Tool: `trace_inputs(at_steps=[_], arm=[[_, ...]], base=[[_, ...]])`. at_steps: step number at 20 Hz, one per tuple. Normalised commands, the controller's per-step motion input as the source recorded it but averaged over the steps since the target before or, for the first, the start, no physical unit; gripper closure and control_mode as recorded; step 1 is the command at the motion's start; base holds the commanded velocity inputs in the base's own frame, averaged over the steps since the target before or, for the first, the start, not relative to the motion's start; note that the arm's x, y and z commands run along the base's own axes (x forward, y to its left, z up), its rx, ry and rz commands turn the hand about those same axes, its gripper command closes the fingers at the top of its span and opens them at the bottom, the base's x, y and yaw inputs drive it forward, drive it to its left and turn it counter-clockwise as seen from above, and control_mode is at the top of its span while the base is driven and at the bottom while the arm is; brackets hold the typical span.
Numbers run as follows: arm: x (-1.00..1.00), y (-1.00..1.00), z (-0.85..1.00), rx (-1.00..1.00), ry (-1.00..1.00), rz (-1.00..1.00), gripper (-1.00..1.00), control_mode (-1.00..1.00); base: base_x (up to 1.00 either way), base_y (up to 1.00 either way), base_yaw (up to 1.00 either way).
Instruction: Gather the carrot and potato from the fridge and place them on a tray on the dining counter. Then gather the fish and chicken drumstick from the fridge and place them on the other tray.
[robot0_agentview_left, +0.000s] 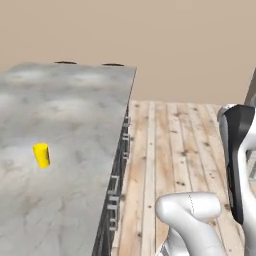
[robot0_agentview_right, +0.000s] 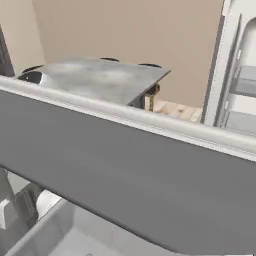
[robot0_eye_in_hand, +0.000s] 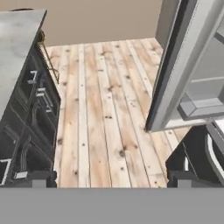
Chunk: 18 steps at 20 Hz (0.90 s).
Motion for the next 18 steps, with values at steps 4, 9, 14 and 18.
trace_inputs(at_steps=[4, 9, 14, 18], arm=[[0.0, 0.0, 0.0, 0.0, 0.0, 0.0, -1.0, 1.0], [0.0, 0.0, 0.0, 0.0, 0.0, 0.0, -1.0, 1.0], [0.0, 0.0, 0.0, 0.0, 0.0, 0.0, -1.0, 1.0], [0.0, 0.0, 0.0, 0.0, 0.0, 0.0, -1.0, 1.0]], base=[[0.32, -0.23, -0.48], [0.02, -0.41, -0.48], [-0.14, -0.49, -0.53], [-0.17, -0.52, -0.47]])
